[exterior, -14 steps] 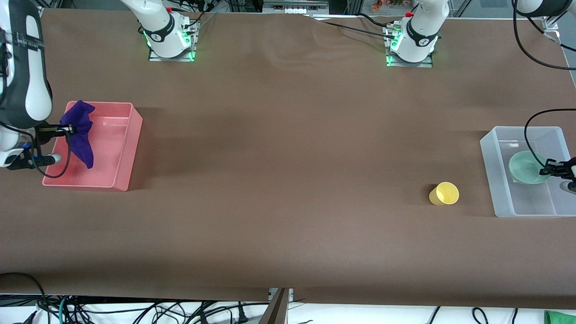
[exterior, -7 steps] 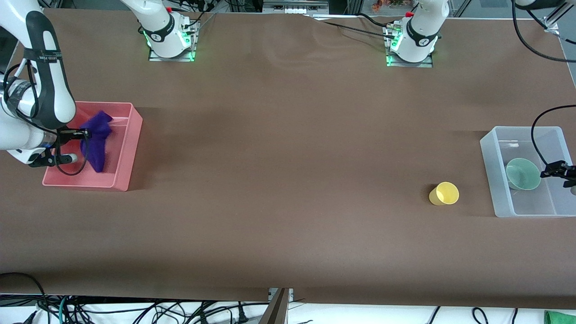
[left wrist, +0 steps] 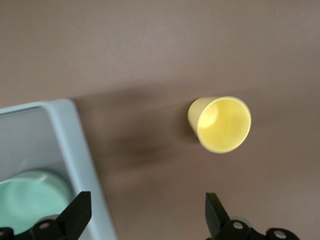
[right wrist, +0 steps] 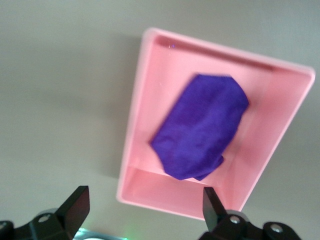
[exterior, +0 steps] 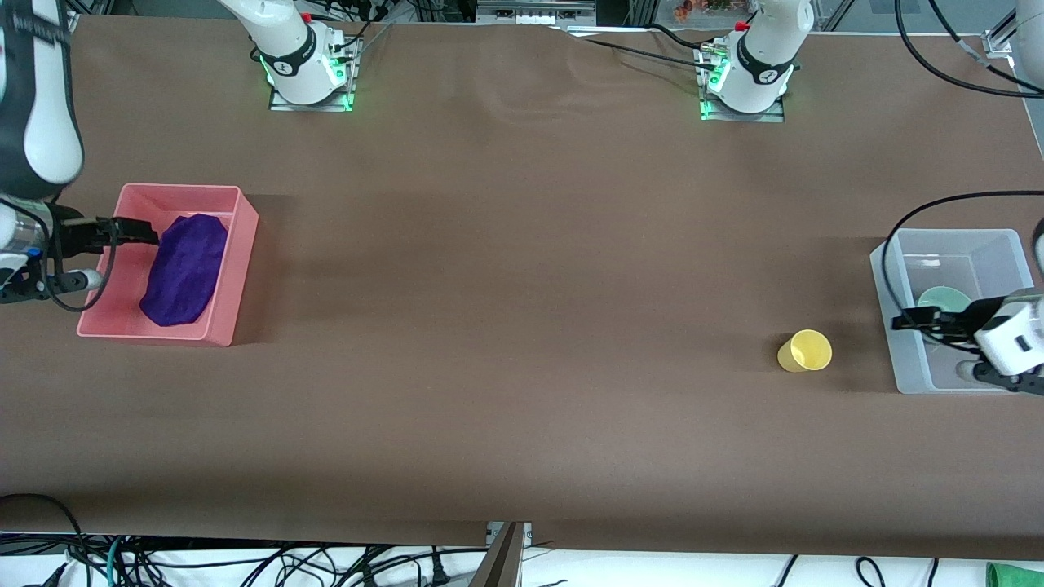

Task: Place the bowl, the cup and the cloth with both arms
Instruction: 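Release the bowl in the clear bin and grasp the yellow cup with the left gripper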

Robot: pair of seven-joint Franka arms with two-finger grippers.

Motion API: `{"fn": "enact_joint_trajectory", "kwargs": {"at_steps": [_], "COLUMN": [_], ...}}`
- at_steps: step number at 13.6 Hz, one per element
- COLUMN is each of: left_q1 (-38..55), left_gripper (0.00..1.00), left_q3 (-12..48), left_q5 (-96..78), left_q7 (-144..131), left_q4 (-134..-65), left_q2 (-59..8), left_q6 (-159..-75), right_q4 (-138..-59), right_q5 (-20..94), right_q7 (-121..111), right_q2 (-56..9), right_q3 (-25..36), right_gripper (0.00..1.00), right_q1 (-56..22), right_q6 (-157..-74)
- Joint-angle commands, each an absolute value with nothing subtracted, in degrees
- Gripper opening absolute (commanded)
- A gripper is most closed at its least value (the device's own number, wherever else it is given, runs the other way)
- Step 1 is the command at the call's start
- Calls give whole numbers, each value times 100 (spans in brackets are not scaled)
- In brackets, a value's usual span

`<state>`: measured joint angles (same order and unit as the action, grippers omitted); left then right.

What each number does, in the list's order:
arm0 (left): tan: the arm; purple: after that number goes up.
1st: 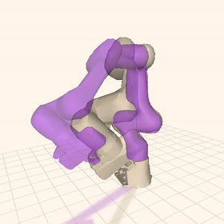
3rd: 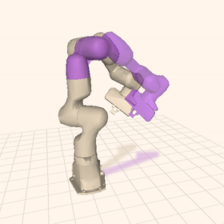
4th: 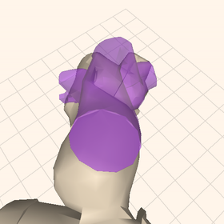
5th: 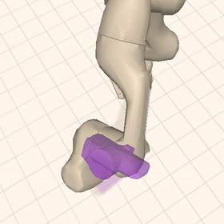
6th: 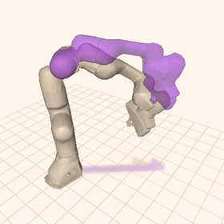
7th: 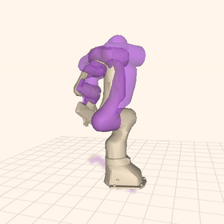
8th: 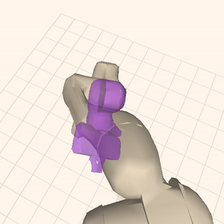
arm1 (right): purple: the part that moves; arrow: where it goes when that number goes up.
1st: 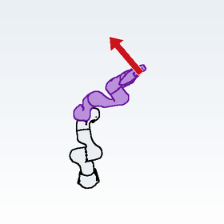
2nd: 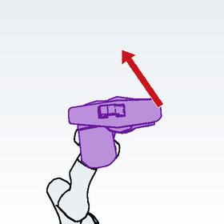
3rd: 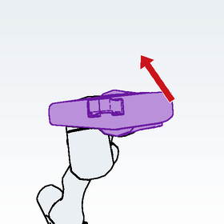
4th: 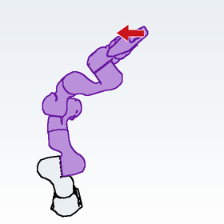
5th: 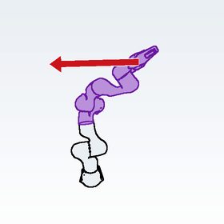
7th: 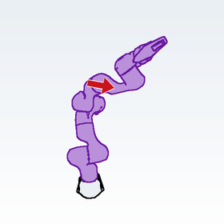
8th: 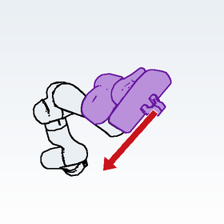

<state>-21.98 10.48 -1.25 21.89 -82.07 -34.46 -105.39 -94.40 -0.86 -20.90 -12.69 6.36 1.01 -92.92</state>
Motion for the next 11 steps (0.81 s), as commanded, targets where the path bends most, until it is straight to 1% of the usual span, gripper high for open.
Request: {"fn": "enact_joint_trajectory", "kwargs": {"at_steps": [1,2,3,5,6,7,8,9,10,11], "left_q1": [-2303,-2303,-2303,-2285,-2276,-2285,-2303,-2294,-2259,-2259], "left_gripper": [100,100,100,98,92,83,62,32,7,0], "left_q3": [1186,1282,1318,1353,1354,1354,1354,1354,1354,1354], "left_q5": [-675,-755,-782,-1062,-1055,-1055,-1107,-1116,-1116,-1116], "left_q7": [2145,2092,2083,2100,2170,2188,2171,2119,2075,2074], "left_q4": [-9356,-9587,-9658,-9650,-9676,-9720,-9738,-9747,-9773,-9791], "left_q2": [-3419,-3428,-3445,-3515,-3603,-3717,-3822,-3858,-3884,-3867], "left_q6": [-12096,-12538,-12725,-12788,-12936,-13068,-13104,-13070,-13069,-13061], "right_q4": [-8799,-8720,-8588,-8281,-8166,-8052,-8042,-8051,-8051,-8051], "right_q5": [-53,-35,-18,-79,-114,-140,-149,-149,-228,-324], "right_q7": [-1672,-1635,-1617,-1600,-1617,-1652,-1661,-1661,-1618,-1565], "right_q2": [-1196,-1143,-1099,-1003,-985,-976,-923,-914,-931,-914], "right_q3": [194,89,-17,-35,0,9,9,-9,-78,-140], "right_gripper": [100,100,100,100,100,100,100,100,100,100], "right_q1": [141,132,132,132,132,132,132,132,123,114], "right_q6": [-8869,-8772,-8667,-8657,-8744,-8763,-8702,-8779,-8702,-8684]}}
